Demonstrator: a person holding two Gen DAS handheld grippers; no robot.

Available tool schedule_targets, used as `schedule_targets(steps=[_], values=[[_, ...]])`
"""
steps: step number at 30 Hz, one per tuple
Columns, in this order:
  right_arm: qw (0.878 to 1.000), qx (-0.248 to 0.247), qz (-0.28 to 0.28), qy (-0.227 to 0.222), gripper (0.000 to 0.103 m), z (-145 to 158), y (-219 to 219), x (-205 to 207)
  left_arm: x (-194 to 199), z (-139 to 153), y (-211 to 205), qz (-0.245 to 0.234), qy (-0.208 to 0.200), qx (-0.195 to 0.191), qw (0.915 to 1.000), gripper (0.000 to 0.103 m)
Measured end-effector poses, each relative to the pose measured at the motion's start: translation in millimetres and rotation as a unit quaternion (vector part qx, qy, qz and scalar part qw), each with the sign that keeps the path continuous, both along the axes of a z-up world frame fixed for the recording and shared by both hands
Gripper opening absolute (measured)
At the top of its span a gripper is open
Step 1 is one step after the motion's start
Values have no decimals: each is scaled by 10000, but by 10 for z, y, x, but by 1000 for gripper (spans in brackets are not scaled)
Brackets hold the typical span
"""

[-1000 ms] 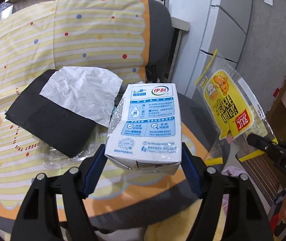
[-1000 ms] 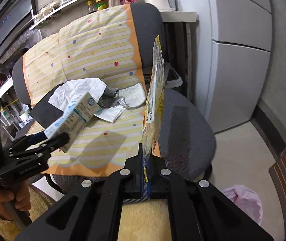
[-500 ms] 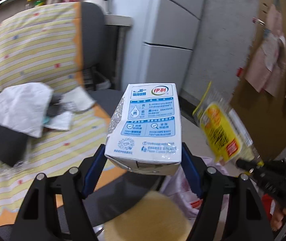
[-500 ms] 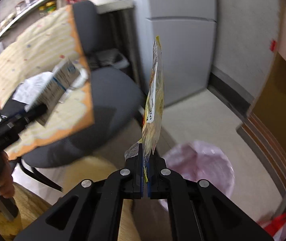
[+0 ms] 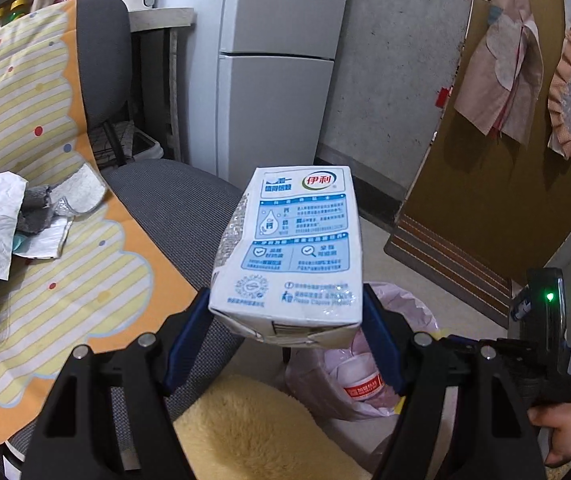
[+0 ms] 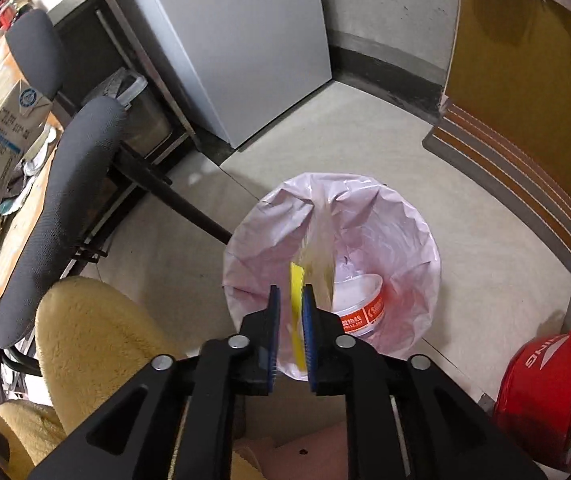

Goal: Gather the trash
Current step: 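Carry the carton and bag to the bin and release both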

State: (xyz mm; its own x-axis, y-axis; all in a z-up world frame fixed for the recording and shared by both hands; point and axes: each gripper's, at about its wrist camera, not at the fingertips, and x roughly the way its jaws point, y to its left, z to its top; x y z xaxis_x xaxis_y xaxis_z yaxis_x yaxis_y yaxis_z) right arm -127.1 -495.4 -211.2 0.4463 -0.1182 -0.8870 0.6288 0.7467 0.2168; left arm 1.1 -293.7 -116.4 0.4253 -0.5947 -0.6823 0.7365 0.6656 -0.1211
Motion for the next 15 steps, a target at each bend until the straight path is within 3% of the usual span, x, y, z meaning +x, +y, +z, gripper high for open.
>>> schedule_targets(steps=[6,15], values=[[9991,-309,-75,-281,17,296,-25,-46,-87,-31,-39,-236,64,87,9997,71],[9932,-951,-317,-587,24,698,-141,-199,-402,-408,-482,-1194,47,586,9911,71]])
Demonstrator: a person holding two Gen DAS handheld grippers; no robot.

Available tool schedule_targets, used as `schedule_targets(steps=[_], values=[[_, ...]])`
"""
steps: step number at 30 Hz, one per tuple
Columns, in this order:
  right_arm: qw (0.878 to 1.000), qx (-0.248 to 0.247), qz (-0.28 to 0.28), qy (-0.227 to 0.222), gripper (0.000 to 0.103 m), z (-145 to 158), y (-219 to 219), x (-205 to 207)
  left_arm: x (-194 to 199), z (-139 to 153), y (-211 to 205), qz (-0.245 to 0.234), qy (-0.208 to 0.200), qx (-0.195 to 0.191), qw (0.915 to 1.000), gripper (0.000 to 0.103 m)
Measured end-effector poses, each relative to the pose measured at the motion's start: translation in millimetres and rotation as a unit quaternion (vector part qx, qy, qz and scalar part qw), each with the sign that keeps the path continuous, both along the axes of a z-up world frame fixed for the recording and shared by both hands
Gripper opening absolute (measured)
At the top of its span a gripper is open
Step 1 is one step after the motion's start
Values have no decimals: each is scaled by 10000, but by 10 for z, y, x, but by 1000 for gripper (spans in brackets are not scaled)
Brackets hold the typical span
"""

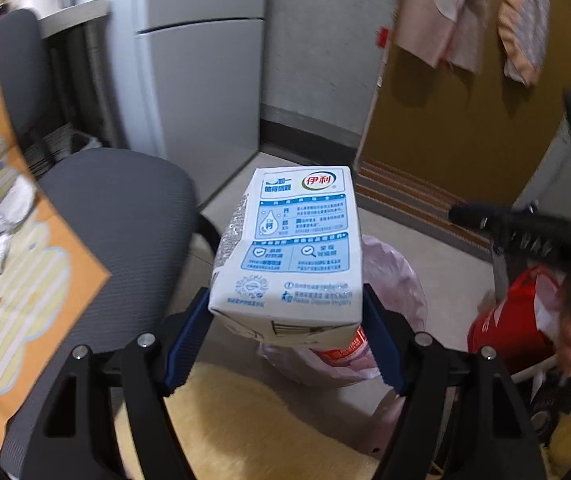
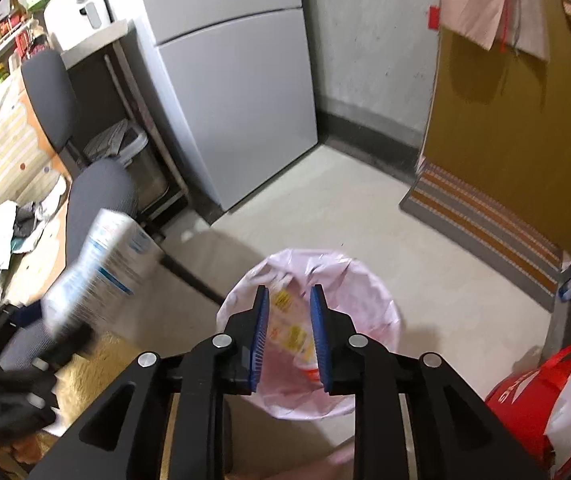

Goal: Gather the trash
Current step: 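Carry the carton and bag to the bin and release both, then return both tools to the chair above the black pouch and tissue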

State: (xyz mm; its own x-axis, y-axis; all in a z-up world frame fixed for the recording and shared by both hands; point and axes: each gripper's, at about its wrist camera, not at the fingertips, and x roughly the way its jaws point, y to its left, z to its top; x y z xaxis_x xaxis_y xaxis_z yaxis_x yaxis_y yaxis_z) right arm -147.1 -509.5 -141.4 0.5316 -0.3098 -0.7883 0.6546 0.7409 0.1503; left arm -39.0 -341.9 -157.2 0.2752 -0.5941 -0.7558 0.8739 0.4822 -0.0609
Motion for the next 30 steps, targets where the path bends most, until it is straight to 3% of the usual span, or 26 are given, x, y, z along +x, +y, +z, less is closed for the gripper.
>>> schedule_targets(steps=[8,13,24,30], values=[[9998,26,-177,28,24,-70,-196,-134,-115,-302,-599,-626,-64,55,9980,74],[9995,117,-250,120,26,-181,-265,-153,-106,-464,-734,-558,-26,319,9979,80],[9980,434,68,450,26,-461,-70,84,251,-400,-162,437,41,397,9982,80],[9969,382,538,422,26,-341,221,293,455,-126,332,1066,12,313,9938,80]])
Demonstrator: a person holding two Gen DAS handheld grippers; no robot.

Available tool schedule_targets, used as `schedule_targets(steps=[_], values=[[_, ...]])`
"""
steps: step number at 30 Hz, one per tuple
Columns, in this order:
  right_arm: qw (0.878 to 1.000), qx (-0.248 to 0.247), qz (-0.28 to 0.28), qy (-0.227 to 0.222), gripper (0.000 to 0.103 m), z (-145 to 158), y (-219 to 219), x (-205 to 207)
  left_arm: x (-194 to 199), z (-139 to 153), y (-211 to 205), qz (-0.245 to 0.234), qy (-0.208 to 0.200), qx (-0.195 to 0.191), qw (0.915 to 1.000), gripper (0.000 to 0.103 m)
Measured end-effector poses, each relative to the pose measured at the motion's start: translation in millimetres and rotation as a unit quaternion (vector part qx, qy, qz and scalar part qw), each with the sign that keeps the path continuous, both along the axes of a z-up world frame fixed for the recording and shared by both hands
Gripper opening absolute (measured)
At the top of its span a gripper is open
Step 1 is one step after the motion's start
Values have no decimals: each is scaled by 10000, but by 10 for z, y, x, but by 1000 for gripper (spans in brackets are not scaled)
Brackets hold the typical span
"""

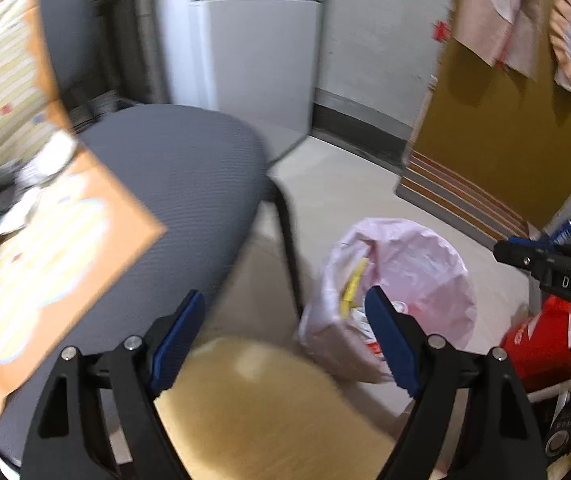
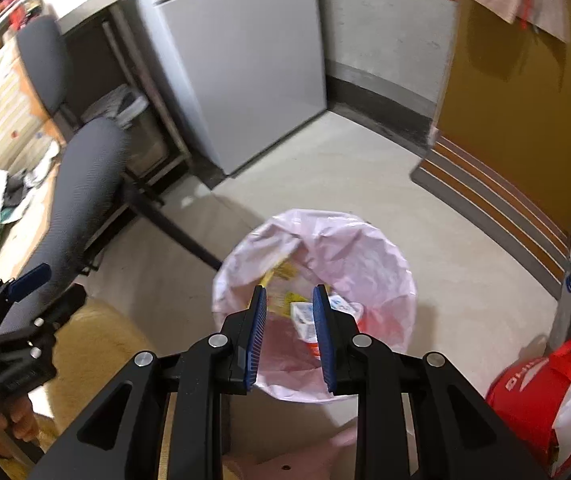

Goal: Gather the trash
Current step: 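Return both tools to the chair above the black pouch and tissue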

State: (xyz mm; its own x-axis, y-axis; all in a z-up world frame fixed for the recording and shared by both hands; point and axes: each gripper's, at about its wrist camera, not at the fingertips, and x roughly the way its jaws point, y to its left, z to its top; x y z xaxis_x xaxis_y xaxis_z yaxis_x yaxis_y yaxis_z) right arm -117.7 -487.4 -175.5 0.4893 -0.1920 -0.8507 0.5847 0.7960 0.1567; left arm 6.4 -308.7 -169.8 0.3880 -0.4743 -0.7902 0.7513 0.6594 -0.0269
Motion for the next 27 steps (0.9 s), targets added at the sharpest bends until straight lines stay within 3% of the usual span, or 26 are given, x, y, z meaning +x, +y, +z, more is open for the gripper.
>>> schedule_targets(steps=[5,10,13,24,27], values=[[9964,-128,795,-258,32,260,370,393,206,262,579,675,-55,-174,9975,80],[9830,-201,1754,-499,33,504,878,910,420,427,1166,1394,-124,-186,9900,80],[9709,-277,2303,-601,40,609,1228,1184,562,525,1577,1953,-218,-190,9803,80],[9245,-300,3678,-956,42,793,2276,2098,917,669,2782,3339,-266,-212,9420,80],[9107,-349,3974,-1073,58,860,2562,2346,1023,729,3055,3625,-289,-232,9313,81]])
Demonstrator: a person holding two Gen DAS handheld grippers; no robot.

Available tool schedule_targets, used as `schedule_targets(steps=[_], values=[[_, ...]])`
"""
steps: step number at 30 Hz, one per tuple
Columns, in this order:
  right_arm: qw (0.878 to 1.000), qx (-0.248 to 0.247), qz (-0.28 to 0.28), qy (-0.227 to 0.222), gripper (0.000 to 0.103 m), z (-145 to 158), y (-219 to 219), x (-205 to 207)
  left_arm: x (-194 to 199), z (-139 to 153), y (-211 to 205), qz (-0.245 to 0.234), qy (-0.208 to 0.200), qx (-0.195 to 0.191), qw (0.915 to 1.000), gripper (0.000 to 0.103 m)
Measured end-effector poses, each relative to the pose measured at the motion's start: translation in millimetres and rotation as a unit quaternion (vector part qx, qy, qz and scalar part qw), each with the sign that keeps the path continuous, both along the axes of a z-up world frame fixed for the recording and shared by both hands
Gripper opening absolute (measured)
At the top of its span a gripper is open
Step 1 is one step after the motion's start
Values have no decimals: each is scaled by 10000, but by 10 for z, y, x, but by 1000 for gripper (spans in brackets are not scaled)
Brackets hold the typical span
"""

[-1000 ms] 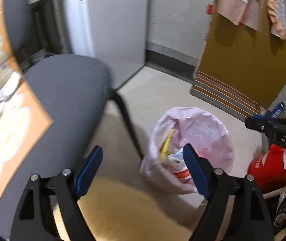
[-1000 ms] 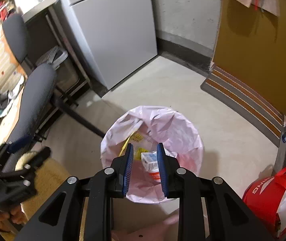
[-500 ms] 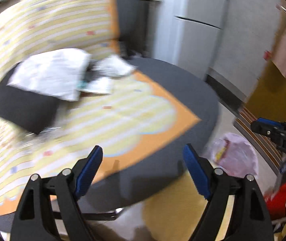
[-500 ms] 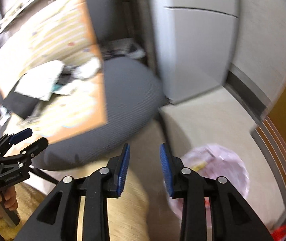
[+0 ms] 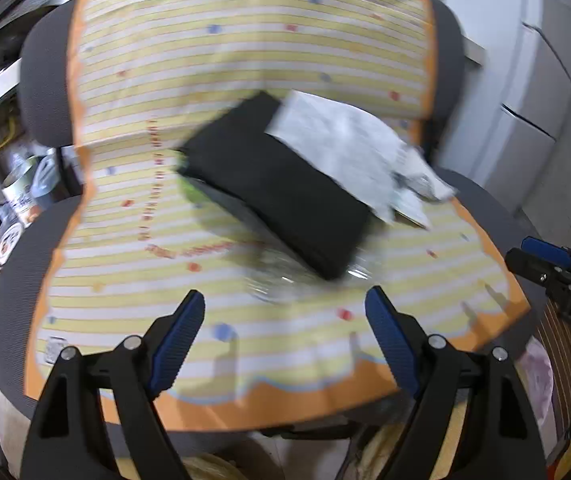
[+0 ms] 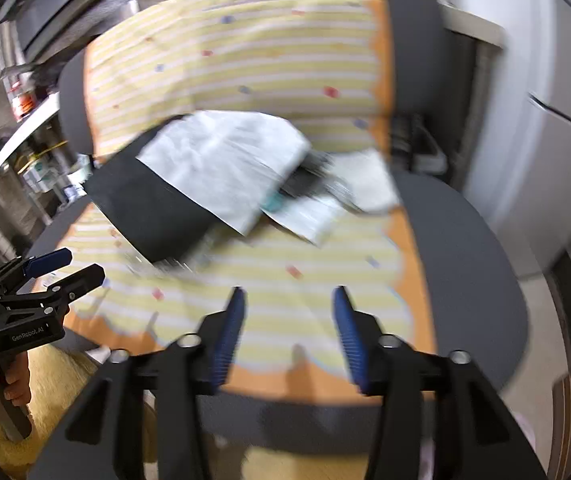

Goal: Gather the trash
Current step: 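Return both tools to the chair above the black pouch and tissue, then grasp the white tissue with the right tool and lift it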

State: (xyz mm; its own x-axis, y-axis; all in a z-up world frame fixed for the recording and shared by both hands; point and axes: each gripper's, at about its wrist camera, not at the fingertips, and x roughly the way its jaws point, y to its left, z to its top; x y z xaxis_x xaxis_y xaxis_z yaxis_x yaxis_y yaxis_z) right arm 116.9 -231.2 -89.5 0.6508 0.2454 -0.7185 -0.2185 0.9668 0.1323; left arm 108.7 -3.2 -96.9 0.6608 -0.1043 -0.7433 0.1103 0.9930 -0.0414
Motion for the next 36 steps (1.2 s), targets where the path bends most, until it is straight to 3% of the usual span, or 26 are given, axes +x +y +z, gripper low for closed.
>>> schedule_targets(steps=[2,5,12,16,18,19,23,27,31,36], values=[[9996,-80,242,-114,61,36,226,186,72,36,148,181,-13,-23,9998,81],[9983,-62,499,-282,75,74,490,498,186,77,324,366,-45,-63,9993,81],[9967,28,772,-259,81,-35,827,1214,477,106,605,581,-25,-42,9983,81],[9950,711,688,148,80,-248,741,1612,510,74,692,596,-11,-156,9981,81],[9884,1258,732,439,60,-342,690,1695,505,25,730,610,61,-206,9979,81],[9877,1318,716,438,56,-346,679,1685,502,9,741,612,85,-218,9979,81],[9899,1172,764,234,9,-237,679,1519,460,-58,774,585,207,-266,9977,81],[9937,912,633,-144,6,-3,607,1250,412,-41,774,583,217,-340,9975,83],[9988,-98,154,-461,4,210,488,875,371,31,721,450,120,-476,9978,86],[9959,-717,62,-553,4,210,377,380,396,89,574,157,95,-799,9966,90]])
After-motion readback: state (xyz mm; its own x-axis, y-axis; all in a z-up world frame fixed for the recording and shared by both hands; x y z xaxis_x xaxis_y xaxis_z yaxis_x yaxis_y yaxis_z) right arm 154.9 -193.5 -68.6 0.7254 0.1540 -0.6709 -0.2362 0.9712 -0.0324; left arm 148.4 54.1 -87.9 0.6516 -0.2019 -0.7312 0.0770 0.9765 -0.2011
